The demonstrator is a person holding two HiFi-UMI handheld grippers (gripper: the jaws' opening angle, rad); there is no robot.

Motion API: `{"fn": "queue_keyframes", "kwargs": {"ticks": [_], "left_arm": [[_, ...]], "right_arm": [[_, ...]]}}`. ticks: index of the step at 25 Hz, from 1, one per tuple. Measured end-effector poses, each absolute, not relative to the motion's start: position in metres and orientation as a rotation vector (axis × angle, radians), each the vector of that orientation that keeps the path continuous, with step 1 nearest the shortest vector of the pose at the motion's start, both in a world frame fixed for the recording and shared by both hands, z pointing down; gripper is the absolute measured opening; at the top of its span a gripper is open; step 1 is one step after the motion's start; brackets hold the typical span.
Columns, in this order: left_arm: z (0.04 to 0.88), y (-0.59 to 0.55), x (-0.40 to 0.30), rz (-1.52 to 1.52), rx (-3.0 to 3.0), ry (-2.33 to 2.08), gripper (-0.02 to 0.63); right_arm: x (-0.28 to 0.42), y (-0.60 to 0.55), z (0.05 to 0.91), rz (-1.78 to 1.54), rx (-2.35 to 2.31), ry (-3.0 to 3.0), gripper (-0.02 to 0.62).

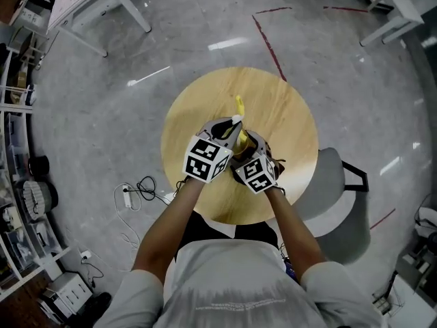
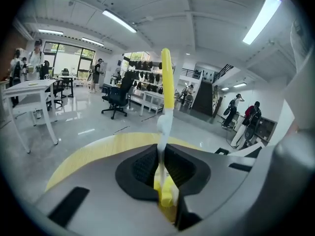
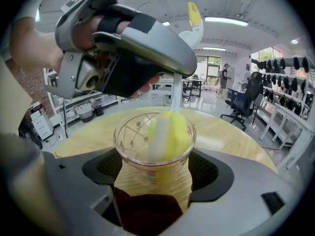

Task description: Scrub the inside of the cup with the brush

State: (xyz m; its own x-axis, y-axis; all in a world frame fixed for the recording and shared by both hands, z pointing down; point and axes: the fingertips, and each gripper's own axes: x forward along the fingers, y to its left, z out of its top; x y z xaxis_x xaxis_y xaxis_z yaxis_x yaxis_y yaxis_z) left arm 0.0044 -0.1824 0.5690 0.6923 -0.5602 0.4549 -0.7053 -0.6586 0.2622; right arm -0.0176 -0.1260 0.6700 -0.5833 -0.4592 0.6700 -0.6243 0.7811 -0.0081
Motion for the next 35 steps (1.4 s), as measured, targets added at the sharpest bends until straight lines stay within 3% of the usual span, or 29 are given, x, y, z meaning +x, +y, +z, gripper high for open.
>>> {"fn": "queue_keyframes", "kwargs": {"ticks": [6,11,24,26,31,35], "left_arm": [[0.511,-0.189,0.01,0.347,2.588,-0.99,0.051],[0.444,-0.192,-0.028,0.183,2.664,-0.906,0.049],[0.417,-0.148,-0.09,0.33,2.789,-0.771,0.051],[0.405,-0.139,-0.1,0.334,2.825,-0.772,0.051],[0.367,-0.117,-0.125,0.328,2.928,-0.773,0.051],[0.338,-0.101,-0.143,0.284,2.99,-0.772,0.051]], "right_arm": [[0.006,-0.125,0.674,0.336,0.791,-2.247,0.426],[0.029,-0.125,0.654,0.4,0.889,-2.19,0.426],[0.079,-0.087,0.489,0.358,1.499,-2.149,0.415],[0.079,-0.079,0.455,0.291,1.6,-2.128,0.285],[0.065,-0.054,0.383,0.138,1.766,-2.087,0.051],[0.031,-0.035,0.341,0.05,1.738,-2.144,0.028]]}}
